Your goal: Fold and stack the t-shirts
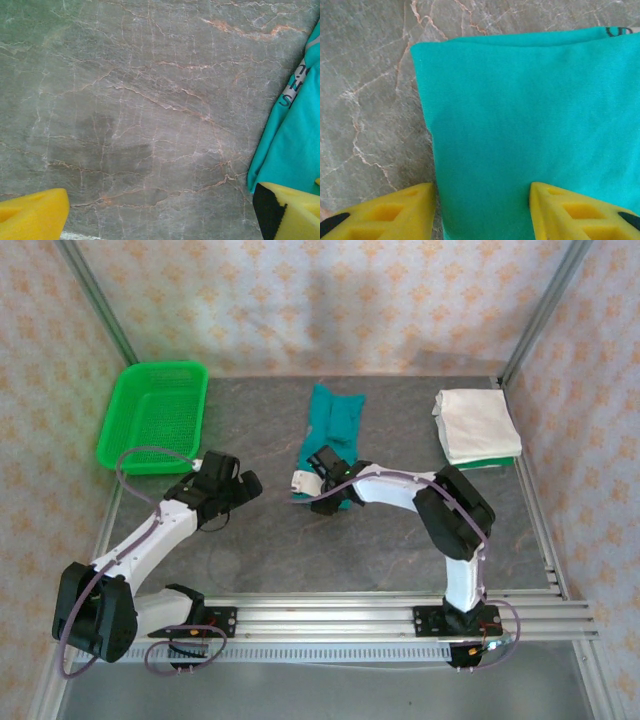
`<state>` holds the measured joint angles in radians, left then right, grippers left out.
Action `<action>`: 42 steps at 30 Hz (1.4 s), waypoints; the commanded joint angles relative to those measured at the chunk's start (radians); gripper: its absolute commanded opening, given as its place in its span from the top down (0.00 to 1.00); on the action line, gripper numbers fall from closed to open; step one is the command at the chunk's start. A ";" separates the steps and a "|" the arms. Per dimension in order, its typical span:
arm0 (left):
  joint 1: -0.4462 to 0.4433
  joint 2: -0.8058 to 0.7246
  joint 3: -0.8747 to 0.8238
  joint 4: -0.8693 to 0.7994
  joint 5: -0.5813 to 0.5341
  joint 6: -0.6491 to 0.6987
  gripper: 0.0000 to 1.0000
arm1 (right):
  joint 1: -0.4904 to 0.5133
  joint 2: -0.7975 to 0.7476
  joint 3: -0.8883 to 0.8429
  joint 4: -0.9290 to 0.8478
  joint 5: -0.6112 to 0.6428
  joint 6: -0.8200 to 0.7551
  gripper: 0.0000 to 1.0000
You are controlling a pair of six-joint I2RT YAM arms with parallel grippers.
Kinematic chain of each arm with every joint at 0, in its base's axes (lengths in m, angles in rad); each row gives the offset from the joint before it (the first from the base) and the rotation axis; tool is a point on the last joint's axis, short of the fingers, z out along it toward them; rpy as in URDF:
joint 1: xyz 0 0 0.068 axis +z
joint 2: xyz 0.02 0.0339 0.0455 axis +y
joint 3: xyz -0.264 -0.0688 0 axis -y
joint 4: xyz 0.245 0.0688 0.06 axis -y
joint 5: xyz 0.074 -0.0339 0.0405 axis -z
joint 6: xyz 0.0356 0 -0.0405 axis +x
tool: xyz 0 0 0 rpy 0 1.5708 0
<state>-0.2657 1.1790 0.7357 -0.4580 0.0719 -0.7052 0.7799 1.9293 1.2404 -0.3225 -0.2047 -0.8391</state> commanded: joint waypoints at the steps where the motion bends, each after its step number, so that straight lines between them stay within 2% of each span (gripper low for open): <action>1: 0.009 0.011 0.001 -0.007 -0.020 0.015 0.04 | 0.002 0.032 0.026 -0.053 0.014 -0.020 0.50; 6: 0.008 0.022 -0.004 0.002 -0.016 0.007 0.04 | 0.010 0.050 0.038 -0.057 0.034 -0.020 0.59; 11: 0.011 0.035 -0.004 0.013 -0.012 0.007 0.04 | 0.010 0.062 0.048 -0.074 0.064 -0.029 0.80; 14: 0.012 0.043 -0.004 0.018 -0.012 0.009 0.04 | 0.013 0.043 0.043 -0.081 0.061 -0.029 1.00; 21: 0.022 0.084 -0.006 0.050 0.027 -0.003 0.04 | 0.047 -0.078 -0.042 -0.087 0.051 -0.012 1.00; 31: 0.015 0.189 0.014 0.227 0.207 -0.067 0.03 | 0.138 -0.326 -0.238 -0.174 -0.019 0.107 1.00; 35: -0.010 0.242 0.035 0.297 0.245 -0.084 0.04 | 0.173 -0.412 -0.284 -0.223 -0.062 0.157 1.00; 42: -0.086 0.379 0.142 0.389 0.299 -0.108 0.16 | 0.190 -0.555 -0.320 -0.298 -0.157 0.204 1.00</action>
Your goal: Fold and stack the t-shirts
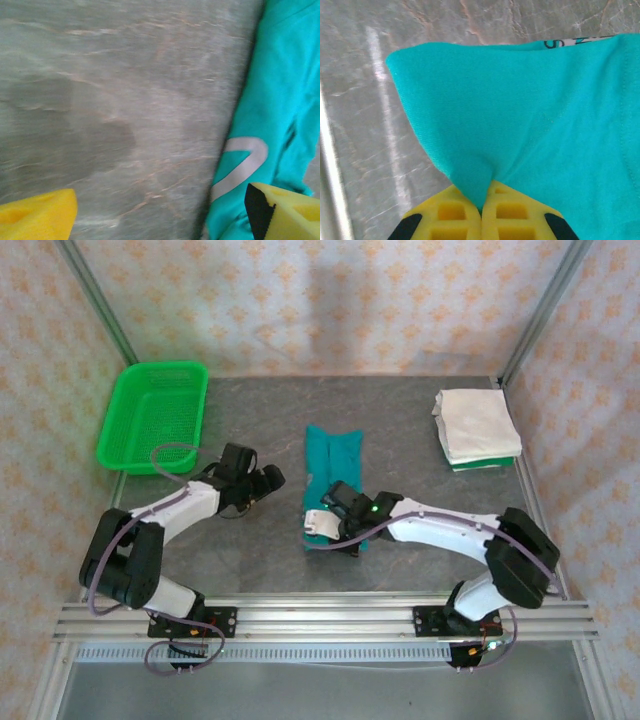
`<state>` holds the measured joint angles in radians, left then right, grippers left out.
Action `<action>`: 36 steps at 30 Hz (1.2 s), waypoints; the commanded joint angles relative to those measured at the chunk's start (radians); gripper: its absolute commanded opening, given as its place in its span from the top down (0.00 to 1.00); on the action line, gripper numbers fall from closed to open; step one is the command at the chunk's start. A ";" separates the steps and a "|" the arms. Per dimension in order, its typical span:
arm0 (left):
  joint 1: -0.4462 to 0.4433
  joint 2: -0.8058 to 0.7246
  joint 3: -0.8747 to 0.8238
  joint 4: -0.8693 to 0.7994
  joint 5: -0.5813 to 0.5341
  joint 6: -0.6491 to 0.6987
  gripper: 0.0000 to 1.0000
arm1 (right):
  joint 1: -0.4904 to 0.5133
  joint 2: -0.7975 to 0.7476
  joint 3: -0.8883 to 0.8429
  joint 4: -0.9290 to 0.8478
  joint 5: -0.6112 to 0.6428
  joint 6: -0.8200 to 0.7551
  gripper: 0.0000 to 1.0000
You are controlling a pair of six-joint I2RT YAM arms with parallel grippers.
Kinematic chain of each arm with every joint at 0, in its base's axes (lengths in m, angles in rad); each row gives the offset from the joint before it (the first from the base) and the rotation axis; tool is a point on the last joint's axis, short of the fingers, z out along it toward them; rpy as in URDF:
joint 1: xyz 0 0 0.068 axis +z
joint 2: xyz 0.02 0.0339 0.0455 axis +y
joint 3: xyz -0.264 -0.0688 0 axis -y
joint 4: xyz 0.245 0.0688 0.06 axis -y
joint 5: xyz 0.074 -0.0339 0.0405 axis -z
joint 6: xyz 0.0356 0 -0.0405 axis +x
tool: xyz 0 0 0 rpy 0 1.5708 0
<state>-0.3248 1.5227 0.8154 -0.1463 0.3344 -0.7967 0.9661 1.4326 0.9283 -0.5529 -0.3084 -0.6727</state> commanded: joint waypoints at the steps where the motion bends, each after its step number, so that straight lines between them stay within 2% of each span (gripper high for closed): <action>1: -0.041 0.060 0.086 0.083 0.040 -0.018 0.18 | 0.005 -0.075 -0.007 -0.078 -0.056 0.039 1.00; 6: -0.080 0.199 0.208 0.107 0.065 -0.027 0.32 | 0.005 -0.139 0.000 -0.101 -0.052 0.037 1.00; 11: -0.082 0.344 0.316 0.126 0.119 -0.043 0.60 | 0.005 -0.151 0.012 -0.101 -0.016 0.030 1.00; 14: -0.083 0.381 0.343 0.141 0.147 -0.056 0.73 | 0.003 -0.150 0.021 -0.100 0.010 0.025 1.00; 17: -0.084 0.419 0.346 0.137 0.151 -0.059 0.81 | 0.001 -0.148 0.024 -0.094 0.012 0.025 1.00; 20: -0.083 0.415 0.330 0.128 0.139 -0.054 0.78 | 0.001 -0.145 0.026 -0.090 0.017 0.025 1.00; 26: -0.082 0.393 0.287 0.127 0.107 -0.048 0.60 | -0.009 -0.129 0.036 -0.094 0.032 0.017 1.00; 28: -0.083 0.394 0.285 0.125 0.106 -0.050 0.61 | -0.016 -0.129 0.039 -0.085 0.032 0.011 1.00; 32: -0.083 0.407 0.277 0.132 0.108 -0.061 0.74 | -0.039 -0.122 0.059 -0.070 0.031 -0.011 1.00; 34: -0.083 0.400 0.267 0.146 0.114 -0.068 0.74 | -0.050 -0.111 0.073 -0.071 0.023 -0.019 1.00; 36: -0.083 0.394 0.259 0.157 0.117 -0.067 0.65 | -0.057 -0.099 0.085 -0.076 0.016 -0.025 1.00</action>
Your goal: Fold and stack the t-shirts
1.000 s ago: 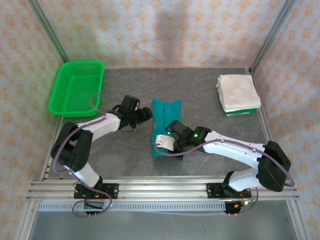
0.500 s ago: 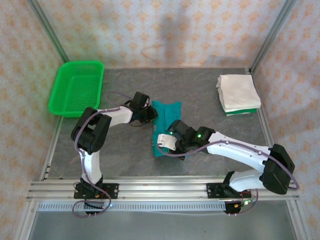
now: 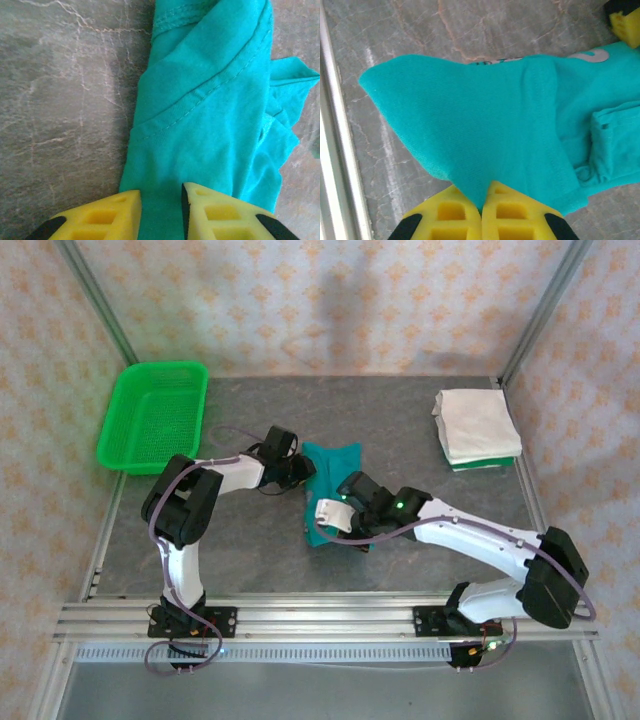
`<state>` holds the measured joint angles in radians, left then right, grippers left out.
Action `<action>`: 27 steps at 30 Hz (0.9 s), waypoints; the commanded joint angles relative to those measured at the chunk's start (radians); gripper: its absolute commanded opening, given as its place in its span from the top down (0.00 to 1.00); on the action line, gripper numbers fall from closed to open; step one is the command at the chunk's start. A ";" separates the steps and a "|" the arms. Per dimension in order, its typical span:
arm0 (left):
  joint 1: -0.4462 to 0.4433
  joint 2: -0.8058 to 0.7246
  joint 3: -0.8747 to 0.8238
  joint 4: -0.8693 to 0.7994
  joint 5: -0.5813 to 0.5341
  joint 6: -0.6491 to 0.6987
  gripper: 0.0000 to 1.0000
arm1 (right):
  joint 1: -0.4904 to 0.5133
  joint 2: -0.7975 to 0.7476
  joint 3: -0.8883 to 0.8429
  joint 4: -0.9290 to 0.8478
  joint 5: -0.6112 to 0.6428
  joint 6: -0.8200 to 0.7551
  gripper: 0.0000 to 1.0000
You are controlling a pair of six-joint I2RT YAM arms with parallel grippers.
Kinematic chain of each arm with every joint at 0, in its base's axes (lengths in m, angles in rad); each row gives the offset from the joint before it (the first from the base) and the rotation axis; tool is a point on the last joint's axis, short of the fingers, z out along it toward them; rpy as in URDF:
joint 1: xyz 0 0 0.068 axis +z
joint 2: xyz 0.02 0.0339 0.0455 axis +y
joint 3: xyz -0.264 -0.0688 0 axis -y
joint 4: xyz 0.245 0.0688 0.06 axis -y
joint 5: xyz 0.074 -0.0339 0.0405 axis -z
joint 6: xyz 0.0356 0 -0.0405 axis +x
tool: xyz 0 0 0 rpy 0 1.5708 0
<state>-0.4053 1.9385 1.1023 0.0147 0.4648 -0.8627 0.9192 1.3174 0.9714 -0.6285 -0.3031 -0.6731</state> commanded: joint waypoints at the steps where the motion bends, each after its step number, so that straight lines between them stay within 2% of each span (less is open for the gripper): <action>1: -0.003 -0.063 -0.031 -0.004 -0.015 0.003 0.60 | -0.011 0.021 0.046 -0.001 0.006 -0.028 1.00; 4: -0.002 -0.112 -0.031 -0.017 -0.025 0.017 0.55 | -0.013 0.031 0.049 -0.003 -0.001 -0.028 1.00; 10: 0.010 -0.173 -0.033 -0.089 -0.067 0.022 0.54 | -0.014 0.030 0.036 -0.004 -0.008 -0.016 1.00; 14: 0.013 -0.155 -0.034 -0.117 -0.074 0.025 0.59 | -0.015 0.029 0.032 -0.006 -0.008 -0.013 1.00; 24: 0.007 -0.072 -0.043 -0.061 -0.025 -0.019 0.73 | -0.014 0.030 0.039 -0.004 0.003 -0.020 1.00; 27: 0.007 -0.045 -0.039 -0.053 -0.018 -0.027 0.74 | -0.014 0.033 0.043 -0.004 0.004 -0.020 1.00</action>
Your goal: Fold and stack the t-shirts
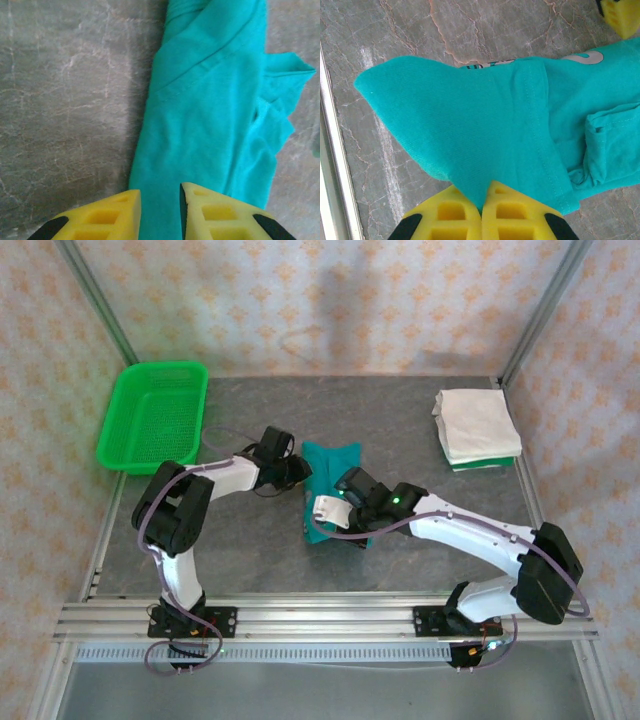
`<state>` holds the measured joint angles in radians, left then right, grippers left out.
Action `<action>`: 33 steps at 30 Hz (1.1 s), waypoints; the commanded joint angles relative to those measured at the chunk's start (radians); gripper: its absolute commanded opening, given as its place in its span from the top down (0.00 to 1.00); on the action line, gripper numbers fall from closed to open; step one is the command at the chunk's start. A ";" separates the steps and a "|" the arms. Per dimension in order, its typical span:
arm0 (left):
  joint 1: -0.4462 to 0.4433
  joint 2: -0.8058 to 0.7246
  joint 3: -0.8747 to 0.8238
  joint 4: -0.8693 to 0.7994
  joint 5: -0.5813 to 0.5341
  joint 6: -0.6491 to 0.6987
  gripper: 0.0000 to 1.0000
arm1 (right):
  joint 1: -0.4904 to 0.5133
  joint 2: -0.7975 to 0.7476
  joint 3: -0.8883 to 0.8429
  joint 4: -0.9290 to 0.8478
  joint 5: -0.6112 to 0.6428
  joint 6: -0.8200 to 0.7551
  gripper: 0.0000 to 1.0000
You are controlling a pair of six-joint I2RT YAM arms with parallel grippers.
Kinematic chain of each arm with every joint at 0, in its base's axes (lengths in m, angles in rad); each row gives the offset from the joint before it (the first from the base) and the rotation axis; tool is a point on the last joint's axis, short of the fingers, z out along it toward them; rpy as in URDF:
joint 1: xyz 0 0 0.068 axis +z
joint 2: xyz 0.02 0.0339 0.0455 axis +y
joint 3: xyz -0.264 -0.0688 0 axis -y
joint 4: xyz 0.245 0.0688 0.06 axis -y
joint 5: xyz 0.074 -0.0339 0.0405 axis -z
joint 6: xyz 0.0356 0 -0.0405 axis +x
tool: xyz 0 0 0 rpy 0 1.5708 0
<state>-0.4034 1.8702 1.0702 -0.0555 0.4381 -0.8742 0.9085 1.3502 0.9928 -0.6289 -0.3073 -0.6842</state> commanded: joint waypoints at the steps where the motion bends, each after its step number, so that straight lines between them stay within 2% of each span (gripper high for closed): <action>1: 0.005 0.027 -0.008 0.020 0.008 -0.017 0.75 | -0.004 0.002 0.023 -0.005 0.008 -0.009 1.00; 6: 0.005 0.033 -0.013 0.048 0.024 -0.026 0.80 | -0.003 0.004 0.023 -0.006 0.011 -0.009 1.00; 12: 0.005 0.066 -0.018 0.072 0.040 -0.039 0.99 | -0.005 0.016 0.029 -0.004 0.015 -0.015 1.00; 13: 0.005 0.064 -0.017 0.072 0.039 -0.036 1.00 | -0.007 0.017 0.030 -0.002 0.020 -0.018 1.00; 20: 0.005 0.072 -0.012 0.032 0.018 0.026 1.00 | -0.043 0.049 0.078 0.011 0.056 -0.074 1.00; 33: 0.021 0.107 -0.047 0.081 0.044 0.002 1.00 | -0.191 0.222 0.283 -0.014 0.085 -0.214 1.00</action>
<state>-0.3962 1.9301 1.0576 0.0360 0.4786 -0.8711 0.7456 1.5372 1.2221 -0.6292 -0.2497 -0.8421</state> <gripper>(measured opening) 0.037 0.044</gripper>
